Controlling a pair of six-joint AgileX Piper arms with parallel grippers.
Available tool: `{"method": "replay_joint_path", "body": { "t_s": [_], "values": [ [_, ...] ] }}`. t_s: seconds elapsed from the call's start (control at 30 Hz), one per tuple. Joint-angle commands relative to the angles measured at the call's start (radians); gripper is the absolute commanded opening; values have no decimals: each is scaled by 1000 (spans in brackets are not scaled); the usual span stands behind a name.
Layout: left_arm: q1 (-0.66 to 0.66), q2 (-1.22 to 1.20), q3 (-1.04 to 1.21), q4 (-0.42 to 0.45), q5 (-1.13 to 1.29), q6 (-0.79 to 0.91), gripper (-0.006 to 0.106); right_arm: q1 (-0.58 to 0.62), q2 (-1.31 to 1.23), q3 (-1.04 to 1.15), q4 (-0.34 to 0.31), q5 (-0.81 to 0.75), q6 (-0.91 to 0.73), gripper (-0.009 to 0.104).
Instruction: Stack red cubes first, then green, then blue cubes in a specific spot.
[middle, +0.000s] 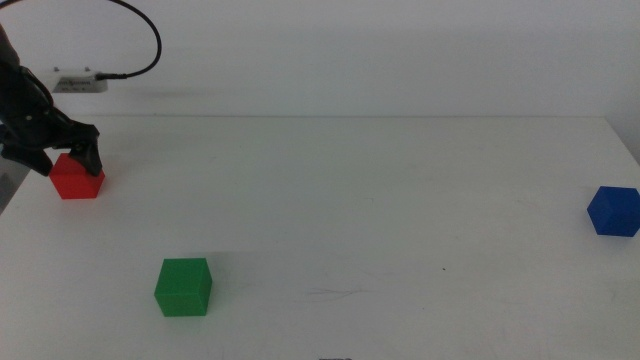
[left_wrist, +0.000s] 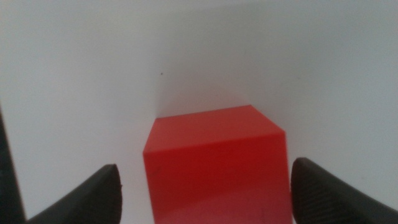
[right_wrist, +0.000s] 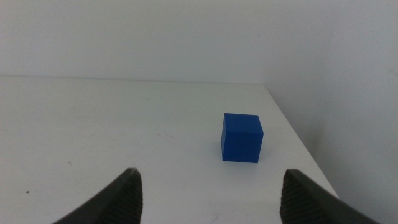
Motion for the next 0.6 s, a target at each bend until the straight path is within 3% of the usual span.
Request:
{"method": "replay_joint_path", "body": {
  "t_s": [0.0,0.13,0.27,0.37,0.57],
  "values": [
    [2,-59,-31,-25,15,4,91,-5,-22,-18,-13,-72,-10,57],
    [2,-48,-31,-23,7,-5,89,-5,-22,-18,-13,-72,-10,57],
    [2,-47,-31,-17,-1,-12,77,-5,-22,-18,-13,-72,-10,57],
    [2,-47,-31,-17,-13,-24,61,-5,-22,-18,-13,-72,-10,57],
    [2,-50,-31,-39,23,-59,15,-5,-22,-18,-13,-72,-10,57]
  ]
}}
